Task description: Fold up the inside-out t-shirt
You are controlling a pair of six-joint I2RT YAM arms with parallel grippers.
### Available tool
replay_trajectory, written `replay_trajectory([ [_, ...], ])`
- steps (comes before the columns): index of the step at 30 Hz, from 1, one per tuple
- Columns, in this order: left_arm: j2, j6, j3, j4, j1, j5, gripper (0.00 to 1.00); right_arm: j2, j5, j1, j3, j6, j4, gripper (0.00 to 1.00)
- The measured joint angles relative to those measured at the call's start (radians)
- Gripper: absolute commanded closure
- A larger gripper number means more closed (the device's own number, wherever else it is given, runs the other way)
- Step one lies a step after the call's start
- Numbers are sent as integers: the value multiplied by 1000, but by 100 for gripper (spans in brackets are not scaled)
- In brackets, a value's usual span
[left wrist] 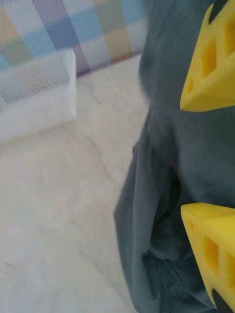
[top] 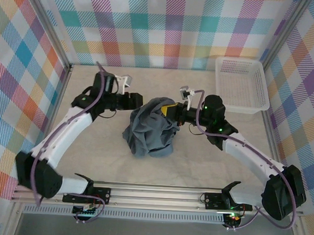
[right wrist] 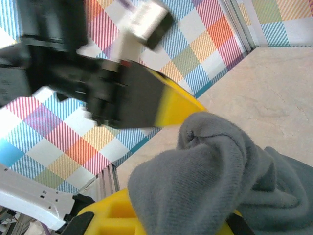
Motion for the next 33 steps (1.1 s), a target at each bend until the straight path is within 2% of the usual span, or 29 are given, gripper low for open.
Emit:
replay_trajectory([
  [3,-134,-53,-41,64,-21,35,60,17,-1,-4,3,-2,-9,100],
  [6,-179,-129,-91,169,-86,83,58,46,-6,-4,16,-3,-26,100],
  [10,-85,-188,-106,277,-156,109,41,74,-36,-5,34,-2,-31,100],
  [13,7,-192,-119,310,-165,121,35,77,-60,-5,47,0,-40,100],
  [15,35,-177,-119,323,-163,126,38,80,-72,-11,48,7,-61,100],
  [19,39,-135,-129,338,-164,137,63,80,-92,-12,49,15,-84,100],
  [21,39,-122,-138,352,-164,141,69,80,-99,-12,50,17,-90,100],
  [23,39,-110,-145,356,-164,144,70,80,-102,-12,50,19,-92,100],
  [28,10,-64,-183,359,-163,146,61,80,-110,-8,51,18,-119,100],
  [33,-31,-10,-212,311,-158,141,57,84,-126,-6,66,19,-118,100],
])
